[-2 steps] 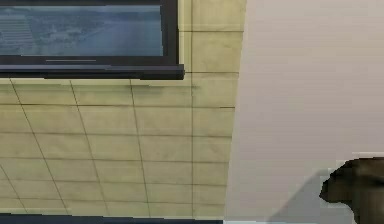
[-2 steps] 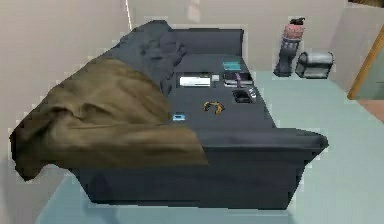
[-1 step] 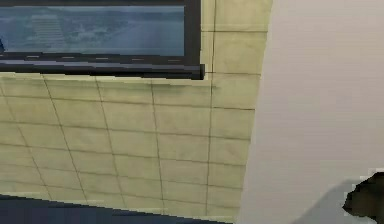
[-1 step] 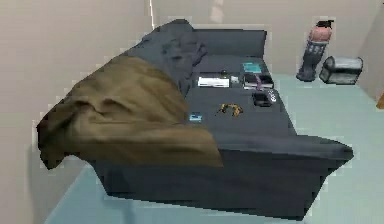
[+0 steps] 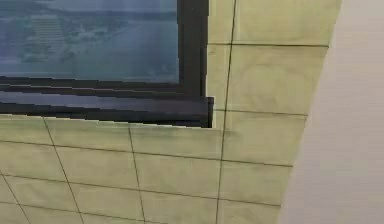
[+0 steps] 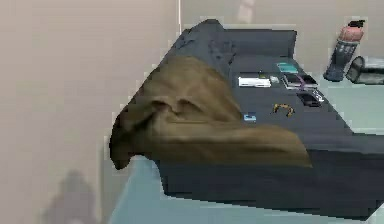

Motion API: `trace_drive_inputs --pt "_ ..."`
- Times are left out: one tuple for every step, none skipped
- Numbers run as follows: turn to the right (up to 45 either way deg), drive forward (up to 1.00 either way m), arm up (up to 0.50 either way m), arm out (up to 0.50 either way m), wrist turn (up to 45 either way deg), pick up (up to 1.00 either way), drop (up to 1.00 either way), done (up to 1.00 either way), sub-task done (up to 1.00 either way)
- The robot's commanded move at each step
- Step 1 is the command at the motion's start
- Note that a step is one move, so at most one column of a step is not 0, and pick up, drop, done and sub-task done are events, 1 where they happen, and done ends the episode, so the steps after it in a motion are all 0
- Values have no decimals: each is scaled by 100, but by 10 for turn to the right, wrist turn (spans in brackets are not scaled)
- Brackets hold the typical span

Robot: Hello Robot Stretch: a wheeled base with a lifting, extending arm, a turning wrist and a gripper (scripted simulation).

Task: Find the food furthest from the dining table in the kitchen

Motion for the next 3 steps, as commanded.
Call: trace_drive_inputs --pt "-450 0 0 0 0 0 0 0 0" --pt "-450 0 0 0 0 0 0 0 0" --pt "-450 0 0 0 0 0 0 0 0"
